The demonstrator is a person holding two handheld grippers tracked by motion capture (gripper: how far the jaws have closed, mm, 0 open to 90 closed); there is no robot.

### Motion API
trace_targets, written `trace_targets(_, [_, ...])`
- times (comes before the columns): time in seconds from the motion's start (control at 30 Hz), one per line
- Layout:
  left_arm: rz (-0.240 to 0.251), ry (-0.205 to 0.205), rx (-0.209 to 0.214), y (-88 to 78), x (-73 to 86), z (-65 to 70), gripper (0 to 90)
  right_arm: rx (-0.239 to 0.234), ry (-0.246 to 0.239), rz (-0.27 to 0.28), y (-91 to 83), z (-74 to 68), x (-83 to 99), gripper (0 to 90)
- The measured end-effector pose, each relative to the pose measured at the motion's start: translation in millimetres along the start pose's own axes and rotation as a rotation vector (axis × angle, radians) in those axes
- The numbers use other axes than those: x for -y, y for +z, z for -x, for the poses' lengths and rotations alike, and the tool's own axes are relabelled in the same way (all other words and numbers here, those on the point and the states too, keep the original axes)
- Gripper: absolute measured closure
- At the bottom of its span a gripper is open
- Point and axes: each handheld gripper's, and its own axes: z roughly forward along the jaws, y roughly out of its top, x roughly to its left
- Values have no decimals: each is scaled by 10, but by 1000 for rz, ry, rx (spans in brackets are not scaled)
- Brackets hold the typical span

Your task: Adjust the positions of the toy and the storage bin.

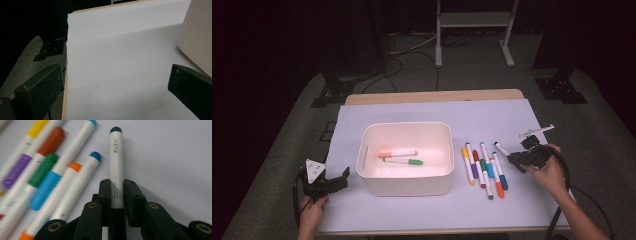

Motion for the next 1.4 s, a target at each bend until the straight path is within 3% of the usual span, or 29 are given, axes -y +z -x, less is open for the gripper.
trace_targets(0.13, [-1, 2, -1, -1, 0, 3, 0, -104, -4, 36, -155, -119, -20, 760])
trace_targets(0.27, [-1, 1, -2, -1, 0, 1, 0, -176, -29, 59, -290, -271, -70, 759])
trace_targets(0.5, [0, 1, -1, -1, 0, 0, 0, -271, -89, 108, -571, -568, -230, 760])
trace_targets(0.8, [5, -3, 2, 0, 2, -2, 0, -342, -208, 131, -866, -1022, -538, 759])
trace_targets(1.17, [4, -1, 5, -1, 1, -4, 0, -437, -331, 119, -930, -1552, -913, 759])
trace_targets(1.4, [1, -2, 7, -6, 1, -7, 0, -497, -417, 89, -835, -1918, -1133, 759])
